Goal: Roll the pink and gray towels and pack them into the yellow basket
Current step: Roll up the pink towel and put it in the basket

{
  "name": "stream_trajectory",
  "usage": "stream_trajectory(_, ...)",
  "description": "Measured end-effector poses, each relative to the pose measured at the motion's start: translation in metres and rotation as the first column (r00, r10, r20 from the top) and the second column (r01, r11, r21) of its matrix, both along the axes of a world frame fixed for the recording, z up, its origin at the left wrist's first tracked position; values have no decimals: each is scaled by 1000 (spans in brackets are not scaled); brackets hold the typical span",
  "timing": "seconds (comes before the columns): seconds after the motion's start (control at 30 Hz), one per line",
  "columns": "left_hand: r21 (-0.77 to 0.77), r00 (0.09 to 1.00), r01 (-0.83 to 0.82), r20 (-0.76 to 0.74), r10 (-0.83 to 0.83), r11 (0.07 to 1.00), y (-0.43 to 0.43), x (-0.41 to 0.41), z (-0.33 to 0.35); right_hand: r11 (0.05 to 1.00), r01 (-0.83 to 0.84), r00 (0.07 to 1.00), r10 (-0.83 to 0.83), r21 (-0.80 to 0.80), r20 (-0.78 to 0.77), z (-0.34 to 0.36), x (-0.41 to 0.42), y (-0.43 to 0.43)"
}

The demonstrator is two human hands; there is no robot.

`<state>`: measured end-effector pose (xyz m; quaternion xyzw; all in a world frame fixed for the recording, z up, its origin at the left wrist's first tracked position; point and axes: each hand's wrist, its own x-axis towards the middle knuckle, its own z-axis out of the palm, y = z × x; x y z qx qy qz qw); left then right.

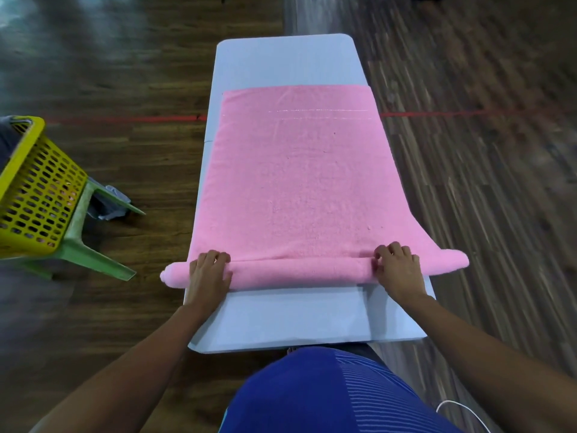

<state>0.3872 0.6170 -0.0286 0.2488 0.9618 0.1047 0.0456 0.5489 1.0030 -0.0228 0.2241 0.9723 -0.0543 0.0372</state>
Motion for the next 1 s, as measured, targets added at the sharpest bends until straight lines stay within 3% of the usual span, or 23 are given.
stream_trajectory(0.1, 12, 998, 43, -49, -43, 999, 3, 10, 1, 997, -64, 996, 62, -33, -58, -3, 7, -3)
stream_trajectory(0.23, -106, 987, 161, -11, -163, 981, -8, 22, -4, 991, -126, 991, 128, -44, 46, -16, 28, -7)
stream_trajectory(0.43, -94, 996, 94, 1, -94, 991, -2, 10, -3, 999, -43, 999, 43, -24, -10, -9, 14, -5)
stream_trajectory(0.53, -201, 992, 112, 71, -100, 973, 4, 2, 9, 998, -68, 976, 68, -9, 208, 12, -1, -2)
stream_trajectory(0.6, -313, 976, 123, 212, -57, 942, 10, -7, 18, 997, -42, 926, 66, -71, 371, 21, -9, 2)
stream_trajectory(0.67, -312, 926, 128, 378, -1, 941, 11, -15, 20, 992, 13, 896, 43, -123, 442, 24, -12, 3)
stream_trajectory(0.73, -235, 912, 92, 410, 13, 968, 7, -20, 15, 997, 16, 936, 12, -76, 351, 17, -10, 3)
stream_trajectory(0.87, -71, 998, 18, 67, -13, 997, 0, -14, 6, 999, -28, 998, 31, 44, -61, -3, 5, -4)
stream_trajectory(0.93, -46, 997, 73, 35, -71, 996, 2, -5, 5, 999, -43, 991, 44, 13, -128, -8, 15, -8)
stream_trajectory(1.0, -73, 991, 131, 26, -130, 989, -1, 6, 0, 997, -67, 993, 63, -37, -98, -13, 26, -12)
